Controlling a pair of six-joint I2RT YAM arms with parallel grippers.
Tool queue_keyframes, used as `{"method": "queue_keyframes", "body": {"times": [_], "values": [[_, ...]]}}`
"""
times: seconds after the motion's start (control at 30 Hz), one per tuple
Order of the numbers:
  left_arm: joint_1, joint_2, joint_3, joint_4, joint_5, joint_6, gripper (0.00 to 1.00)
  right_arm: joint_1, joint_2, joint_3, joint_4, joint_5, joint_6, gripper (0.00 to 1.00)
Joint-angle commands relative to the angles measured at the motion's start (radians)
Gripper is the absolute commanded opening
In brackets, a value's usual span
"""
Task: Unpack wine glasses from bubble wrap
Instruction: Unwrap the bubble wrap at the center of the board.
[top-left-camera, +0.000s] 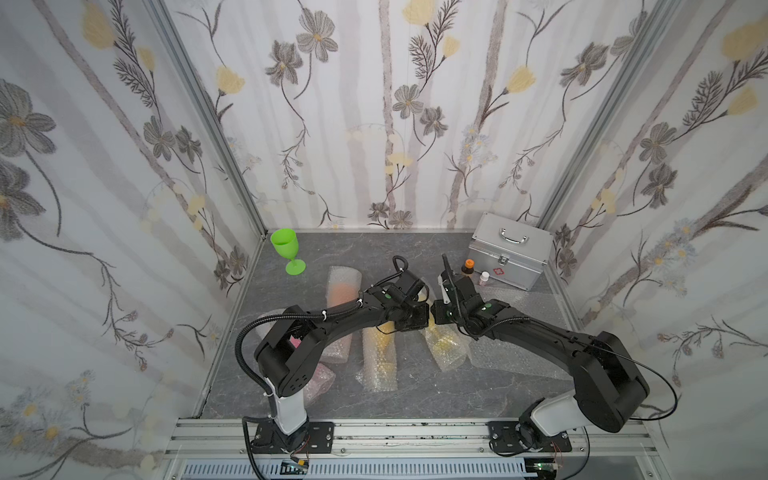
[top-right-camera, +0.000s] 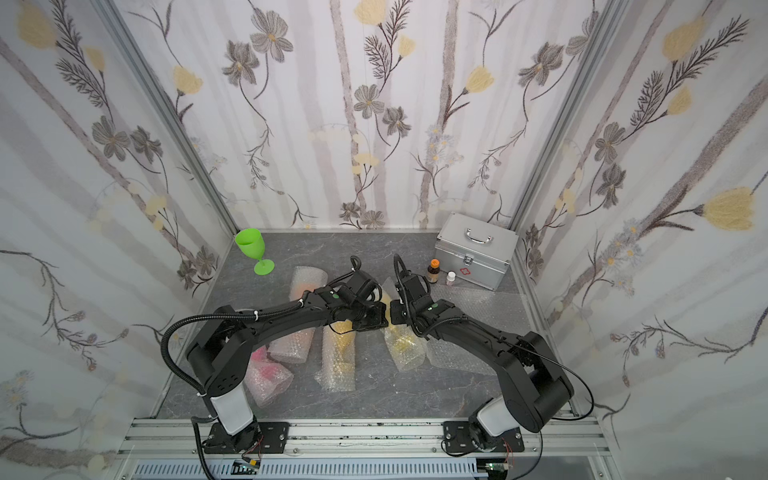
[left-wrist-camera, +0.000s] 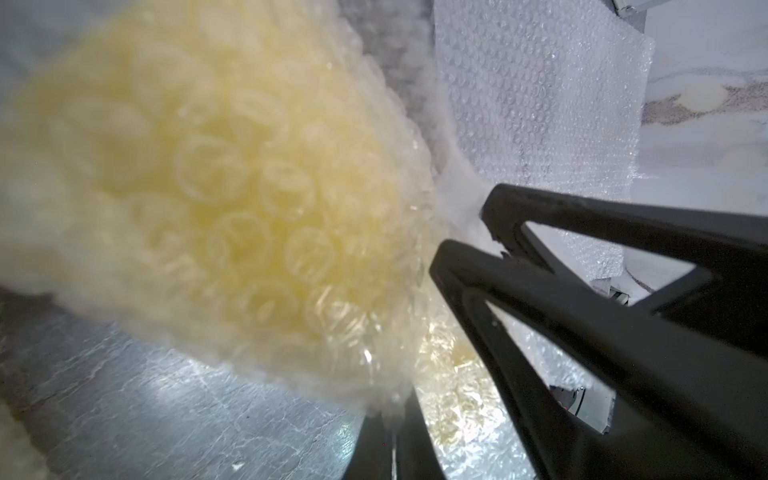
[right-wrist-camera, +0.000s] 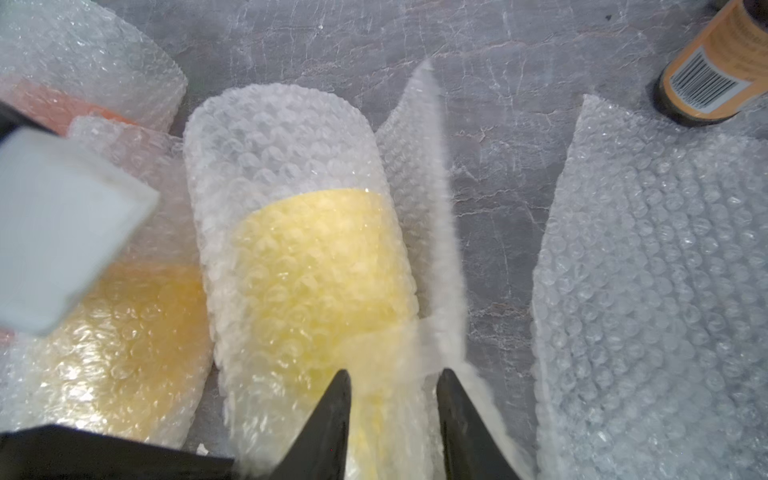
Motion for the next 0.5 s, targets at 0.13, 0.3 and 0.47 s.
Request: {"method": "queue_keyframes", "body": {"times": [0.13,0.3,0.47], "values": [[0.002,-0.007,-0.004,0.004,-0.009,0.001,0.00,-0.023,0.017,0.012,0.070,-0.012,0.026,0.37],[0.002,-0.012,-0.011,0.002,-0.015,0.002,0.00,-0.048,-0.014,-0.013,0.073,0.025,0.053,0.37],[0.002,-0.011,-0.018,0.004,-0.020,0.004,0.00,-0.060,-0.099,-0.043,0.066,0.032,0.053,0.38]]}}
